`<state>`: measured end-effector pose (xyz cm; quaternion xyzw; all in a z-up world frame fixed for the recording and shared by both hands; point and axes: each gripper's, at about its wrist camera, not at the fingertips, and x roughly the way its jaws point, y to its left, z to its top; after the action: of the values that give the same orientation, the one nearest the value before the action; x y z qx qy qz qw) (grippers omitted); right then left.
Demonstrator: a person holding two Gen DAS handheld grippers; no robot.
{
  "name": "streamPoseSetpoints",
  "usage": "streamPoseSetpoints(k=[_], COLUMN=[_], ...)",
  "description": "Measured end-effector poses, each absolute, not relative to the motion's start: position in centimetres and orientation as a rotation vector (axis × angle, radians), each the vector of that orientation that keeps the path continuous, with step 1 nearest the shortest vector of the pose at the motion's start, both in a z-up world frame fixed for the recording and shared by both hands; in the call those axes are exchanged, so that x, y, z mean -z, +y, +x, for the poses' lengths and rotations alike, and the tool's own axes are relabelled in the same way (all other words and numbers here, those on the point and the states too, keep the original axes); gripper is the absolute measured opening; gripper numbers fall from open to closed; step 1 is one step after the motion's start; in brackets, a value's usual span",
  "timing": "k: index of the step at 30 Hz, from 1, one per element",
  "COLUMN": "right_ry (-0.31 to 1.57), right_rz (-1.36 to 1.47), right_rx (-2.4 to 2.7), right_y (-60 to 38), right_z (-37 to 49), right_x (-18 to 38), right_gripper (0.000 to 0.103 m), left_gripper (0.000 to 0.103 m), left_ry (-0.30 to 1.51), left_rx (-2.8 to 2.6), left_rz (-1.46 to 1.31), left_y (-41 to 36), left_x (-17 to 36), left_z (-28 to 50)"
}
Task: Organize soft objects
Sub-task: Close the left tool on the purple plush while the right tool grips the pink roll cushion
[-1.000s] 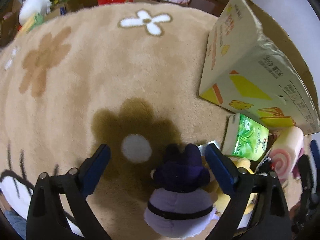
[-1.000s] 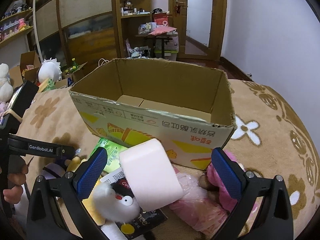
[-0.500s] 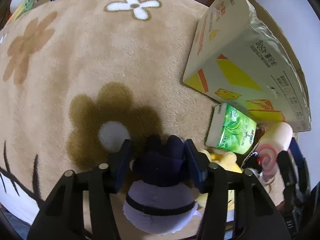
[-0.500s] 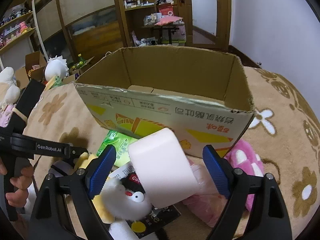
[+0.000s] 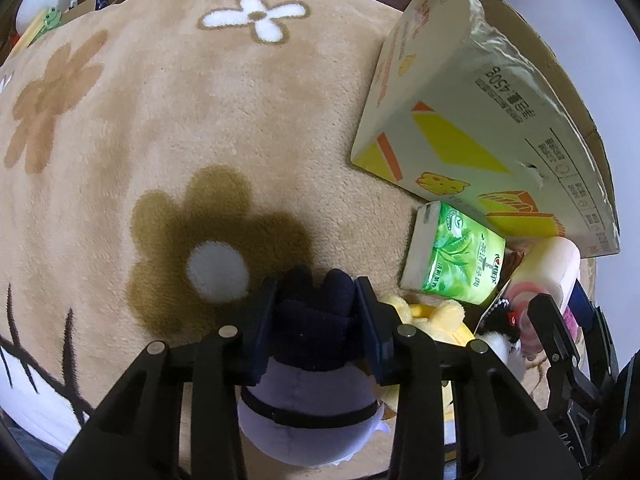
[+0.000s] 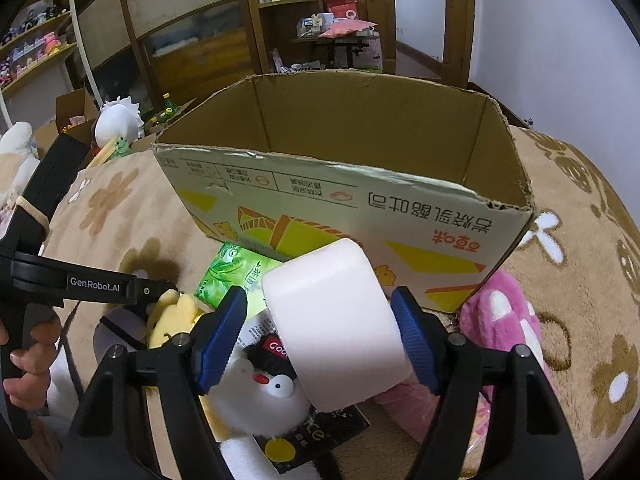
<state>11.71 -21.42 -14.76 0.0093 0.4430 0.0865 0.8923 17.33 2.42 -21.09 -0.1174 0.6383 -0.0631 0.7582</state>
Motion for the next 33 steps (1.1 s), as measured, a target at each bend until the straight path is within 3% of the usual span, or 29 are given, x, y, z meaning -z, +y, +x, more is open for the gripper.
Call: streamPoseSetpoints(k=[1, 3, 6, 18, 33], right_ry=[0.922, 0.929, 0.932, 0.932, 0.842], right_rz=[0.017, 0.003, 0.004, 0.008, -0.005], right_rx=[-0.178, -0.168, -0.17, -0.183, -0.181], right_y=[-21.3, -21.2, -21.3, -21.7, -21.8], right_z=[11.7, 11.7, 11.7, 11.5, 9.9], right_x=[14.8, 15.0, 15.2, 14.5, 10.8], right_gripper=[0.075, 0.059, 0.054, 0.049, 0.045], left_gripper=[0.036, 0.035, 0.035, 0.033, 0.033], left_ry=[1.39, 1.387, 1.378, 1.279, 0.947], left_rx=[0.139, 0.137, 0.135, 0.137, 0.126], left_rz=[-0.254, -0.254, -0.245, -0.112, -0.043], left_y=[2.2, 2.3, 2.2, 0.0, -0.7], left_x=[20.9, 20.8, 20.4, 17.6, 9.2], left_z=[17.1, 17.0, 16.9, 15.9, 12.4])
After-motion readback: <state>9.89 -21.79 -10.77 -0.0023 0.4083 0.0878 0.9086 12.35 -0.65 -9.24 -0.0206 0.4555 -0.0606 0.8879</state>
